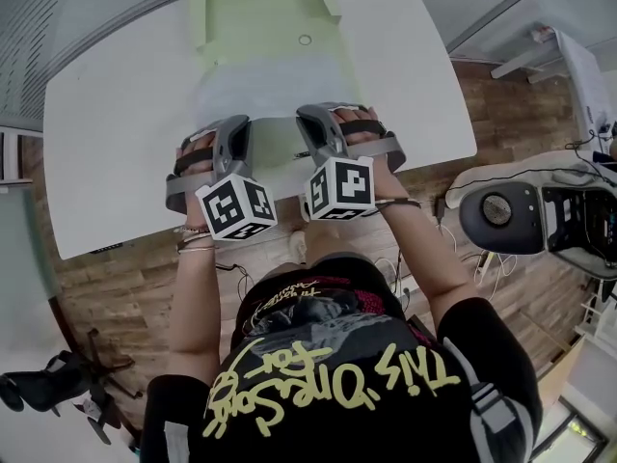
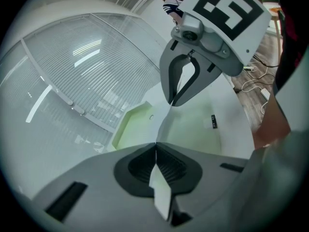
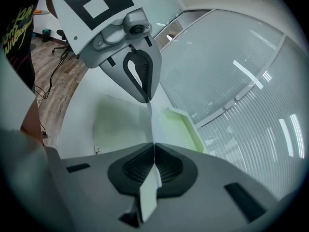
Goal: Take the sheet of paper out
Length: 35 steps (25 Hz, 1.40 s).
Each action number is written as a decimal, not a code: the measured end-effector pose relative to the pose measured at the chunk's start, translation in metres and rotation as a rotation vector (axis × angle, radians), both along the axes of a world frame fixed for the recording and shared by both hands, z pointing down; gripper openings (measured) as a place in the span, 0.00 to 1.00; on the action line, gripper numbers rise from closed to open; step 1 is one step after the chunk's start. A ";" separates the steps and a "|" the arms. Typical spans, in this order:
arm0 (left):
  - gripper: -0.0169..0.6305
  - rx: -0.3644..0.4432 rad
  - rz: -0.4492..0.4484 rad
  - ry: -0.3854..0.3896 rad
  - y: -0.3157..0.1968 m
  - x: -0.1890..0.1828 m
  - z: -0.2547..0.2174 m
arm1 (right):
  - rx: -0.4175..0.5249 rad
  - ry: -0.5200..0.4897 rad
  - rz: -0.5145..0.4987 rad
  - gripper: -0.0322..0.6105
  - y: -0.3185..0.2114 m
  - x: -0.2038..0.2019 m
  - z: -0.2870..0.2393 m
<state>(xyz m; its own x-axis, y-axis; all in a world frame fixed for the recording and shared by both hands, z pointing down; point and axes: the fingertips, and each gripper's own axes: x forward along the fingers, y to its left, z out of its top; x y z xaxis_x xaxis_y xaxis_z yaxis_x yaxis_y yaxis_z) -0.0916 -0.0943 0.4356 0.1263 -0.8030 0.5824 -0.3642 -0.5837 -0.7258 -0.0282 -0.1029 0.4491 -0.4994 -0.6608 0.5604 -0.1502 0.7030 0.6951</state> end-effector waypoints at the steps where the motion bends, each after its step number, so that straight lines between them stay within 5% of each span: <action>1: 0.04 0.003 0.001 0.000 0.001 0.000 -0.002 | 0.003 0.000 0.002 0.06 0.001 0.000 -0.002; 35: 0.04 0.145 -0.003 -0.021 0.045 -0.010 -0.057 | 0.195 -0.011 -0.002 0.06 0.041 -0.009 -0.066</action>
<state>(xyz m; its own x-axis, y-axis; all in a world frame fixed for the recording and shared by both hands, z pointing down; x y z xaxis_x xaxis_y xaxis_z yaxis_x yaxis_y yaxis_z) -0.1012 -0.0497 0.3783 0.1127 -0.8791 0.4632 -0.3497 -0.4714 -0.8096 -0.0376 -0.0620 0.3831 -0.5064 -0.7550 0.4166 -0.1567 0.5556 0.8166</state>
